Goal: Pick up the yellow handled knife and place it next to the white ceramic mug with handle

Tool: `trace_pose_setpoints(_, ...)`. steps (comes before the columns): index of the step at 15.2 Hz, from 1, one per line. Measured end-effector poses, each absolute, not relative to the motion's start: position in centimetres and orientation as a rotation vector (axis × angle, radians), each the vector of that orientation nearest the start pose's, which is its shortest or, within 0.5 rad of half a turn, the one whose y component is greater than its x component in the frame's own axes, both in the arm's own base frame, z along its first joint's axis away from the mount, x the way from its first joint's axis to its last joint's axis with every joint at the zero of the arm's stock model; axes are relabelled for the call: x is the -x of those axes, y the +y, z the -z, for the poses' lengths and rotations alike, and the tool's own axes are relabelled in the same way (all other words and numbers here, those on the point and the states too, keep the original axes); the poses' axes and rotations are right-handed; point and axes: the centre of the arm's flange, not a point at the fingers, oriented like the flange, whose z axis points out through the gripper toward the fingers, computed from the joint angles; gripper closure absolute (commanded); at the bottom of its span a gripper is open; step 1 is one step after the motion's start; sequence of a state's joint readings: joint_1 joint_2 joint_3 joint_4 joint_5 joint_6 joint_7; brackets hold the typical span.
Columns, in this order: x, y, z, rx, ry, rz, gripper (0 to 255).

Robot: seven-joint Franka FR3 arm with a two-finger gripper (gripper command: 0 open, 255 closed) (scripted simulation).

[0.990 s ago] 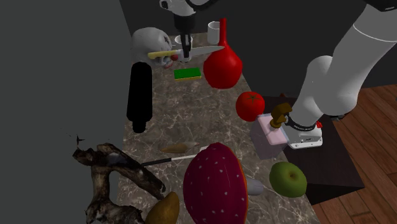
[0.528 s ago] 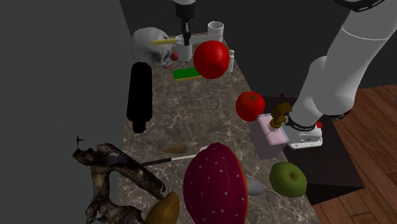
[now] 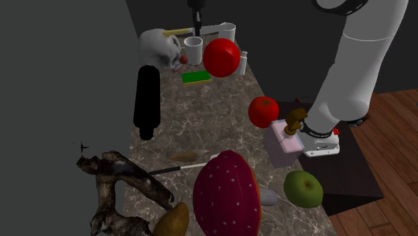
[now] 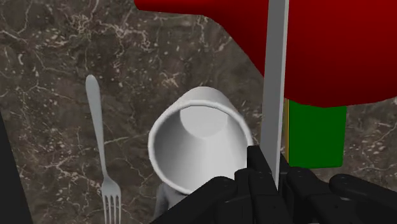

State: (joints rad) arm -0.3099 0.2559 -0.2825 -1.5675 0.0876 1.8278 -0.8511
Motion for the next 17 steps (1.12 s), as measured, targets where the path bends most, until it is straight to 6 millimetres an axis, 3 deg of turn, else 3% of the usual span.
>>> trace_pose_setpoints(9, -56.2, -45.7, -49.9, 3.117, -0.387, 0.032, 255)
trace_pose_setpoints(11, -56.1, -46.8, -49.3, 3.117, -0.388, 0.032, 255)
trace_pose_setpoints(17, -56.1, -46.8, -46.3, 3.116, -0.390, 0.032, 255)
